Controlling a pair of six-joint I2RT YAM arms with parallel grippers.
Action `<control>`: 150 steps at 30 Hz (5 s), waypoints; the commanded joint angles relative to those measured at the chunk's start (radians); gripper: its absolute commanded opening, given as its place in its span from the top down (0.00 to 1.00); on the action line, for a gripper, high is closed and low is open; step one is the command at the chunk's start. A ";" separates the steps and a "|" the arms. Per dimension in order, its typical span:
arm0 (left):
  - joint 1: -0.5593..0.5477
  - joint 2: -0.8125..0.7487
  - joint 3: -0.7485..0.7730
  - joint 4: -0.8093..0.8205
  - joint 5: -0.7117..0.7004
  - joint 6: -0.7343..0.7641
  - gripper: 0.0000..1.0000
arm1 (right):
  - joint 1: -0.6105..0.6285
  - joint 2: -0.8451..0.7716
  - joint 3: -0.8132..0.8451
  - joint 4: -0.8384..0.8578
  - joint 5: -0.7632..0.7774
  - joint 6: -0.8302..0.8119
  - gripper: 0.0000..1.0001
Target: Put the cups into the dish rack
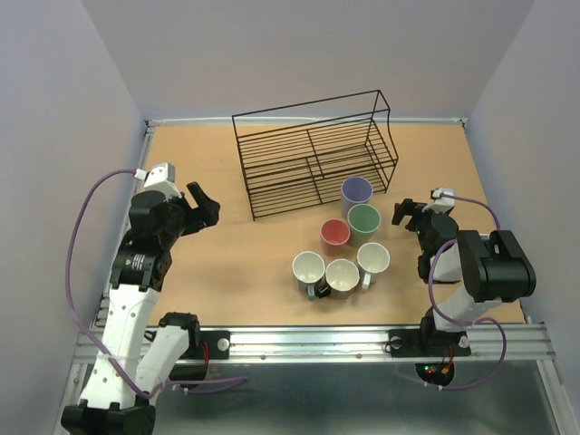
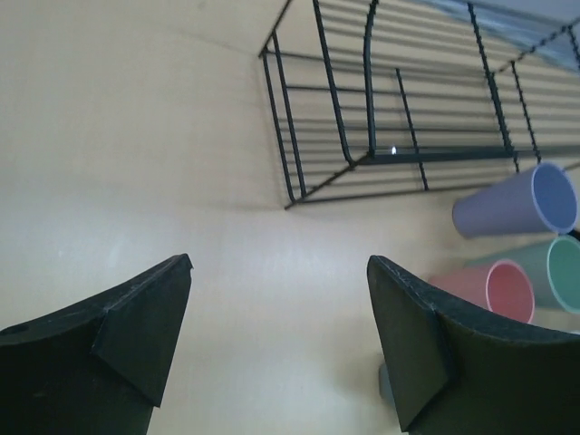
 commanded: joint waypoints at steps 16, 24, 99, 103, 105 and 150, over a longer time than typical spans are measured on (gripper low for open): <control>-0.540 0.160 0.082 -0.256 -0.034 -0.071 0.20 | 0.001 -0.007 -0.009 0.065 -0.002 -0.019 0.00; -0.675 0.241 0.042 -0.132 -0.052 -0.200 0.20 | 0.001 -0.007 -0.009 0.065 -0.001 -0.019 0.00; -0.806 0.409 0.315 -0.238 -0.135 -0.170 1.00 | -0.007 -0.485 0.689 -1.107 -0.002 0.639 0.00; -0.806 0.425 0.502 -0.226 -0.135 -0.181 1.00 | -0.005 -0.475 0.728 -1.102 -0.339 0.900 0.00; -0.804 0.464 0.611 -0.219 -0.152 -0.178 1.00 | 0.013 -0.473 0.737 -1.097 -0.447 1.007 0.00; -0.556 0.577 0.444 0.888 0.218 -0.543 1.00 | 0.363 -0.521 0.754 -0.919 -0.797 1.262 0.45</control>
